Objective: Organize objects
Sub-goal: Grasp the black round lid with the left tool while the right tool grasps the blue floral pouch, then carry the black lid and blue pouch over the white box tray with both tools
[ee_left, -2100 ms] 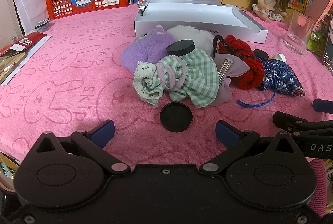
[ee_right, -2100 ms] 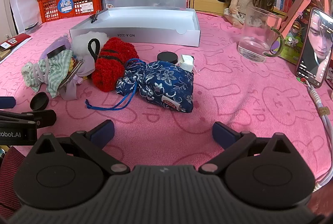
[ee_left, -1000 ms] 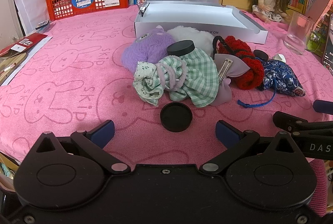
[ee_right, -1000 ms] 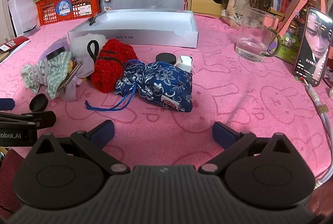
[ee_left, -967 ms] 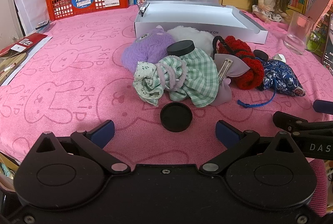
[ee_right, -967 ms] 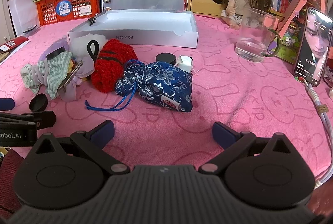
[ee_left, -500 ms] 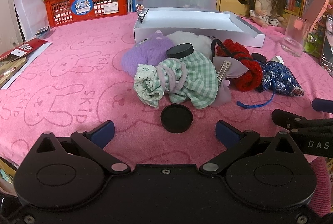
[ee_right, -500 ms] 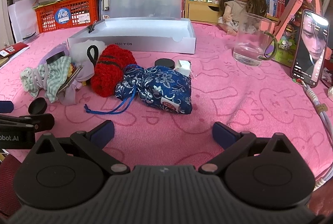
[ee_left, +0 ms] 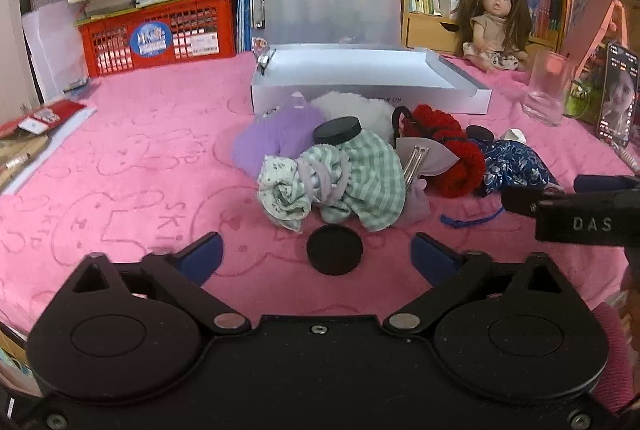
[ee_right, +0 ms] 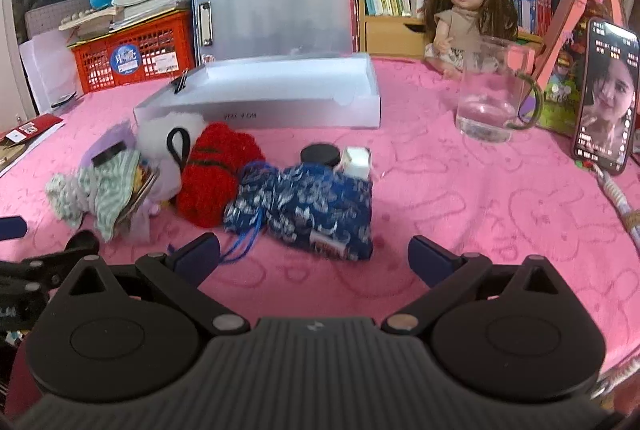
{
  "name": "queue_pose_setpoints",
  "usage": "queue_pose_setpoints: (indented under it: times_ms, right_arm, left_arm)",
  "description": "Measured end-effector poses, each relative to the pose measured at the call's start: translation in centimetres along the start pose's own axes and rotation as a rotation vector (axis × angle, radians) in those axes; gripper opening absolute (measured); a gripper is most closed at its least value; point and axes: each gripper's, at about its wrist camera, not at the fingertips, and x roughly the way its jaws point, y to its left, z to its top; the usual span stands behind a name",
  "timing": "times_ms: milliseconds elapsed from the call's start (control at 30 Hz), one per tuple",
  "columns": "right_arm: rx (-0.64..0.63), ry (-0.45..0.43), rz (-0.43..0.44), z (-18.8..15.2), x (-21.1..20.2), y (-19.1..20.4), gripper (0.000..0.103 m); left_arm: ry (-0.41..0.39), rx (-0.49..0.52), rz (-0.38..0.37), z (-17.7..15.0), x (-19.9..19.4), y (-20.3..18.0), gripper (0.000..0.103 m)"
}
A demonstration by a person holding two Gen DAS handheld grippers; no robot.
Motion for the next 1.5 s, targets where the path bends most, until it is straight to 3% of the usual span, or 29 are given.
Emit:
queue_pose_setpoints:
  times_ms: [133,467,800,1100,1167,1200,1300,1367,1500]
  right_arm:
    - [-0.022,-0.015,-0.014,0.7,0.6,0.1,0.103]
    - [-0.039,-0.022,0.011,1.5,1.9,0.3,0.101]
    - [-0.045,-0.025,0.049,1.8,2.3,0.3,0.093]
    - [-0.066,-0.047,0.061,1.7,1.1,0.9,0.062]
    - [-0.060,-0.056,0.048,1.8,0.7,0.8,0.049]
    - [-0.059,-0.055,0.036,1.9,0.6,0.8,0.047]
    - [-0.041,-0.048,0.041,2.0,0.6,0.3,0.053]
    - [-0.026,-0.041,0.036,1.9,0.8,-0.1,0.066]
    - [-0.008,-0.036,0.029,1.9,1.3,-0.4,0.073]
  left_arm:
    - [0.040,-0.031,-0.032,-0.1,0.6,0.4,0.071]
    - [0.028,-0.002,0.000,-0.2,0.6,-0.3,0.031]
    - [0.029,-0.009,-0.001,0.0,0.7,-0.3,0.030]
    - [0.029,-0.023,-0.014,0.1,0.6,0.0,0.030]
    - [0.028,-0.028,-0.019,0.0,0.6,0.0,0.030]
    - [0.028,-0.030,-0.022,0.0,0.5,0.0,0.030]
    - [0.026,-0.031,-0.025,0.0,0.5,0.0,0.030]
    - [0.026,-0.032,-0.027,0.0,0.5,0.0,0.030]
    - [0.025,-0.033,-0.028,0.0,0.4,0.0,0.030]
